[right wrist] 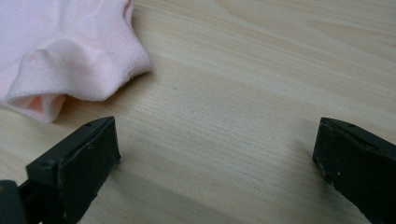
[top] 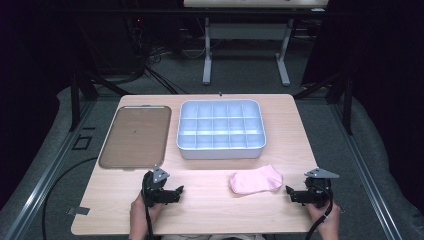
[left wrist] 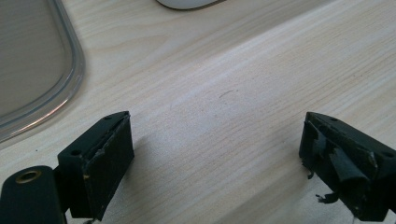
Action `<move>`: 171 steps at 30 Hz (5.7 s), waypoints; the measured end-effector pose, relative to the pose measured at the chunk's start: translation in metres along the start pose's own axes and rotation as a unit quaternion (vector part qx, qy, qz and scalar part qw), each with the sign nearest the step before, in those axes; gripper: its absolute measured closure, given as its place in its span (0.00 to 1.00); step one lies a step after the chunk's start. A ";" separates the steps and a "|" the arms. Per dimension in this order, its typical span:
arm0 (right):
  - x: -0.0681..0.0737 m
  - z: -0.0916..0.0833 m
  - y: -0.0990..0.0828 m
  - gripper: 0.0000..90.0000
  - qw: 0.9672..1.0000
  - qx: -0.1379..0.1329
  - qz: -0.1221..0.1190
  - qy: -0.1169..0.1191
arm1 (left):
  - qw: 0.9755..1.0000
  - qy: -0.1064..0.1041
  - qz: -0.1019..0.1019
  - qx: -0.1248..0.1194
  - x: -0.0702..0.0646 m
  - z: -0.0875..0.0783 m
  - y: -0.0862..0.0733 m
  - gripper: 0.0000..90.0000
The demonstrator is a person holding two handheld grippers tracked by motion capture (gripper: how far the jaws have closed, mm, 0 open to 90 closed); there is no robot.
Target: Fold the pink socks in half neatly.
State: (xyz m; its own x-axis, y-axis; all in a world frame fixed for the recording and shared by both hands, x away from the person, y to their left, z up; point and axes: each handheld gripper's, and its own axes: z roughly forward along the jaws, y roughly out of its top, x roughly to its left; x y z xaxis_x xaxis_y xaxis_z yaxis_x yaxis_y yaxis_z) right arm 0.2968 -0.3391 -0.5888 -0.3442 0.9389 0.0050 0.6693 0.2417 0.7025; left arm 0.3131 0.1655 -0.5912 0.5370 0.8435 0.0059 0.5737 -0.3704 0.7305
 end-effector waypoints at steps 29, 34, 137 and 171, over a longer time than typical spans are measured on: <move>0.000 0.000 0.000 0.00 1.000 0.000 0.000 -0.002 | 1.000 0.002 -0.002 0.000 0.000 0.000 0.000 0.11; 0.000 0.000 0.001 0.00 1.000 0.004 0.002 -0.001 | 1.000 0.002 -0.001 0.001 0.000 0.000 0.000 0.11; 0.130 0.003 0.081 0.94 0.988 0.054 -0.062 0.129 | 1.000 0.002 0.001 -0.002 -0.001 -0.001 -0.001 0.11; 0.210 0.015 0.074 0.88 0.980 0.080 -0.096 0.152 | 1.000 0.002 0.001 -0.002 -0.001 -0.001 -0.001 0.11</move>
State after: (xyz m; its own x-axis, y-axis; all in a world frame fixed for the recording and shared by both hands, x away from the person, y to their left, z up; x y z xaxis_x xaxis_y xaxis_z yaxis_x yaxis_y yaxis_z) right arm 0.2839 -0.1206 -0.5460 -0.6390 0.7609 0.1127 0.6585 0.4653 0.5915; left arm 0.3117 0.1655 -0.5913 0.5356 0.8444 0.0092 0.5708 -0.3700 0.7330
